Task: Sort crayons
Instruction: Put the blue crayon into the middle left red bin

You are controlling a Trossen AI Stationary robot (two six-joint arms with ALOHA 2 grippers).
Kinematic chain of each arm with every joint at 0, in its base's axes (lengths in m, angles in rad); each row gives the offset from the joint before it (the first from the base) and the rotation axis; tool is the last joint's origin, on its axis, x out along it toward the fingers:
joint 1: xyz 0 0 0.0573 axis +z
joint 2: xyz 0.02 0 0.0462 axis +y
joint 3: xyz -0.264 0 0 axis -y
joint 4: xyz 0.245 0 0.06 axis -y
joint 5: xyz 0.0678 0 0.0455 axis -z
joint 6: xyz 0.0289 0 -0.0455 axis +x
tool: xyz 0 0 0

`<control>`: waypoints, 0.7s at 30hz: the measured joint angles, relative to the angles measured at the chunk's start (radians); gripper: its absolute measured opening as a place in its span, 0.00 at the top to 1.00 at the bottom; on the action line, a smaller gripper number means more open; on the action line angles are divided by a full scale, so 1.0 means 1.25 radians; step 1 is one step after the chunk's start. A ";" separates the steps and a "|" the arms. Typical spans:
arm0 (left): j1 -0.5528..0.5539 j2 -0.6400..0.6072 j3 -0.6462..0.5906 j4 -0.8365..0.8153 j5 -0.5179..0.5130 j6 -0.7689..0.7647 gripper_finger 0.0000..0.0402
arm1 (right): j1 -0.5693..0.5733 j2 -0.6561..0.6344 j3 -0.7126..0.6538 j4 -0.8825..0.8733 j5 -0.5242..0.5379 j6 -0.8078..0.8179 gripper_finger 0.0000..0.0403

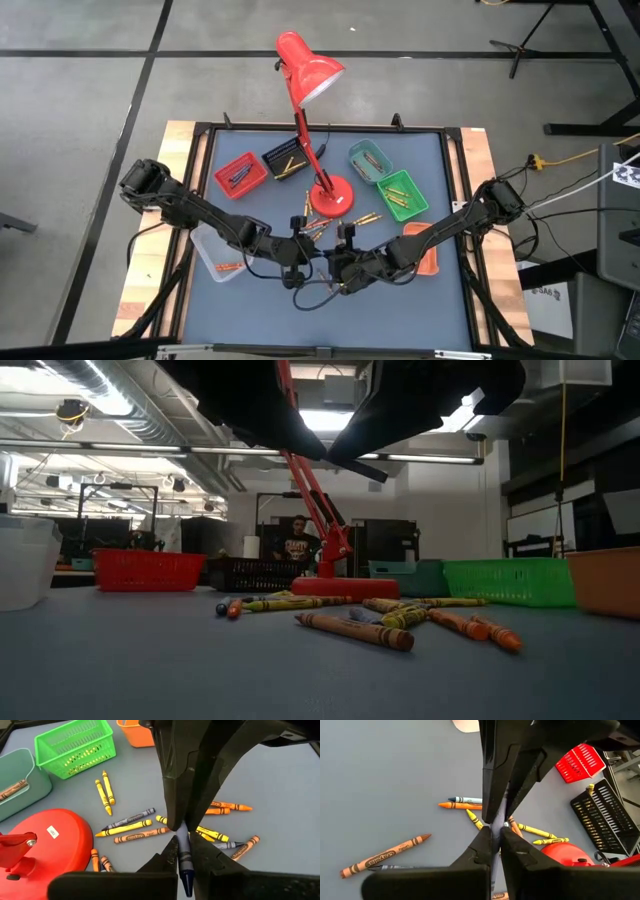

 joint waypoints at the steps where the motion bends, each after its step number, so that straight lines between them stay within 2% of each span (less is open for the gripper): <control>1: 0.000 0.000 0.000 0.000 0.000 0.000 0.98 | 0.000 0.000 0.000 0.000 0.000 0.000 0.95; 4: 0.000 0.000 0.000 0.001 0.001 0.000 0.98 | 0.000 0.000 0.000 0.000 -0.001 -0.001 0.91; 12: 0.000 -0.016 0.000 -0.028 0.002 0.001 0.98 | 0.000 0.000 0.000 -0.003 0.029 -0.002 0.70; 16: 0.007 -0.056 0.000 -0.087 -0.004 -0.006 0.98 | 0.001 -0.011 0.000 -0.048 0.048 0.000 0.67; 21: 0.029 -0.120 0.000 -0.152 -0.054 -0.018 0.98 | 0.000 -0.046 0.000 -0.171 0.065 0.016 0.67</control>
